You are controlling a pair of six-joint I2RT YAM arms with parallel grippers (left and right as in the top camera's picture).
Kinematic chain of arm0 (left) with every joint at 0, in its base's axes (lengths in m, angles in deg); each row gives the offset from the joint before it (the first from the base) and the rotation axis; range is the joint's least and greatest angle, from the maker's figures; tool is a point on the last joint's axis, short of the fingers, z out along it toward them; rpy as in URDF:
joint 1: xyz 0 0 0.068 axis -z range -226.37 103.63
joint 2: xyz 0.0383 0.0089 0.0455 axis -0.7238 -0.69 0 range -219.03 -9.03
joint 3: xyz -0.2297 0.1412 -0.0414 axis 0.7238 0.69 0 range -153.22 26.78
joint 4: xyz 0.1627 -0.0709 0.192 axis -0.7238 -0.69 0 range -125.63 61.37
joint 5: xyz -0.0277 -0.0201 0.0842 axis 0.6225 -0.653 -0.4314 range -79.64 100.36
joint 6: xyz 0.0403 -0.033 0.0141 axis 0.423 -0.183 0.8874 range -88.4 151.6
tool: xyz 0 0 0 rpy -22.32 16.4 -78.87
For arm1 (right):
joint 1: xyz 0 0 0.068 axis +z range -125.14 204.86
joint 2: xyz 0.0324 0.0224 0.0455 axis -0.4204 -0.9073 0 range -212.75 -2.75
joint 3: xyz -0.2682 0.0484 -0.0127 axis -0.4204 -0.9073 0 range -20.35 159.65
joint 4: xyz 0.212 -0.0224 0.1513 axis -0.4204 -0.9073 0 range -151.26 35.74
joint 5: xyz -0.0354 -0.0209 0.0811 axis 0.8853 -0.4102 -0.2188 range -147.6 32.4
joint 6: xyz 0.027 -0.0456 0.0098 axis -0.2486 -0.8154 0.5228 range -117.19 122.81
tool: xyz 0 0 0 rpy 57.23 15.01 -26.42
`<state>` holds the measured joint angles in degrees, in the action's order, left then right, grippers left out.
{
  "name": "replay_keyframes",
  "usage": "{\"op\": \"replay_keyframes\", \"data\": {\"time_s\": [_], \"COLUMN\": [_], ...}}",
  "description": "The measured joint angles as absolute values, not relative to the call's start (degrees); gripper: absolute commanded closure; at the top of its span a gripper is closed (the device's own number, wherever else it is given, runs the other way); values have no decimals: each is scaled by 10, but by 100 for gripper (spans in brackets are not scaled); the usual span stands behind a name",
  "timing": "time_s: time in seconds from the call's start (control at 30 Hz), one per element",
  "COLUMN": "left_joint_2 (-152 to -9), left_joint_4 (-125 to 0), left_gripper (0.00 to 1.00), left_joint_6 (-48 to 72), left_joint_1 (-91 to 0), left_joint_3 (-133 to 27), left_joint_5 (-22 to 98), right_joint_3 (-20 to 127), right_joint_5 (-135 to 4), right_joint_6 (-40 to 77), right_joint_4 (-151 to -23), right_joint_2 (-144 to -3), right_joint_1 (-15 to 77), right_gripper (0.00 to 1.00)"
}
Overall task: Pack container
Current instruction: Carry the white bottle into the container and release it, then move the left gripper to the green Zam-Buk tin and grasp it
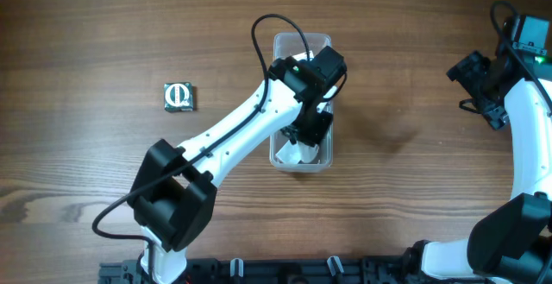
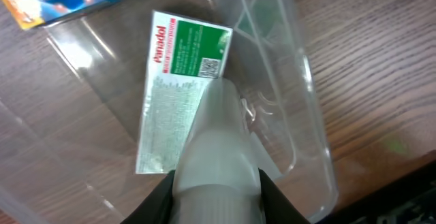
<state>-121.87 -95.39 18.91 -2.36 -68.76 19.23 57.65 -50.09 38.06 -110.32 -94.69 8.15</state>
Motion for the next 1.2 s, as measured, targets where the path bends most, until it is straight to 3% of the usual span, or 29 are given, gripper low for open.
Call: {"op": "replay_keyframes", "data": {"time_s": [0.3,0.37,0.5,0.63,0.73,0.87,0.9,0.93,1.0,1.03,1.07,1.2], "left_joint_2": [-1221,-1221,-1222,-1222,-1222,-1222,-1222,-1222,-1222,-1222,-1222,-1215], "left_joint_4": [-961,-961,-961,-961,-961,-951,-951,-951,-953,-954,-953,-970], "left_gripper": [71,63,60,63,57,44,32,29,11,9,0,0], "left_joint_6": [240,241,245,245,245,249,249,250,249,247,250,243], "left_joint_1": [-2,-2,-2,-2,-2,-2,-2,-2,-2,-2,-2,-18], "left_joint_3": [-688,-688,-688,-688,-688,-689,-691,-698,-721,-738,-761,-850], "left_joint_5": [183,181,181,181,181,181,181,181,181,181,181,181], "right_joint_3": [576,576,576,576,576,576,576,576,576,576,576,576], "right_joint_5": [-501,-501,-501,-501,-501,-501,-501,-501,-501,-501,-501,-501], "right_joint_6": [381,381,381,381,381,381,381,381,381,381,381,381], "right_joint_4": [-1103,-1103,-1103,-1103,-1103,-1103,-1103,-1103,-1103,-1103,-1103,-1103], "right_joint_2": [-947,-947,-947,-947,-947,-947,-947,-947,-947,-947,-947,-947], "right_joint_1": [82,82,82,82,82,82,82,82,82,82,82,82], "right_gripper": [0,0,0,0,0,0,0,0,0,0,0,0]}}
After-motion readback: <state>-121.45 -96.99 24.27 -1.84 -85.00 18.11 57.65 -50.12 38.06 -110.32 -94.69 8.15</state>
